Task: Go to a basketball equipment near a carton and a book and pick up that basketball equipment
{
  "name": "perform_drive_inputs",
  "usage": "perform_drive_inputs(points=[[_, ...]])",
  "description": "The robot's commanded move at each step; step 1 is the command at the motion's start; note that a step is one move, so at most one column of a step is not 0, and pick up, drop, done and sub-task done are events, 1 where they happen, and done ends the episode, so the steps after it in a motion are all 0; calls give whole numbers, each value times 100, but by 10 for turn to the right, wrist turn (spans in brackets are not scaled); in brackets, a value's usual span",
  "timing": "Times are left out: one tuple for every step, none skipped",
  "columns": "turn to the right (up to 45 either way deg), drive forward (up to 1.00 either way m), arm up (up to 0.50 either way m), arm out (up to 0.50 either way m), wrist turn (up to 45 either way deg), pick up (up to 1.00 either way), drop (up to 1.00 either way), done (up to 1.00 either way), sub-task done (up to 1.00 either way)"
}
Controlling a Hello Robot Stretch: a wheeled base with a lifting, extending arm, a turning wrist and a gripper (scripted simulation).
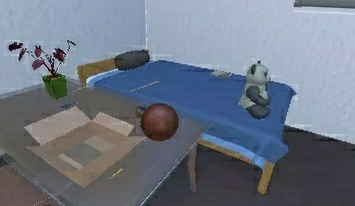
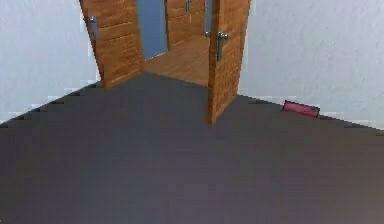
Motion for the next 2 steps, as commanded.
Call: perform_drive_inputs(points=[[180, 0, 0, 0, 0, 0, 0, 0, 0], [0, 100, 0, 0, 0, 0, 0, 0, 0]])
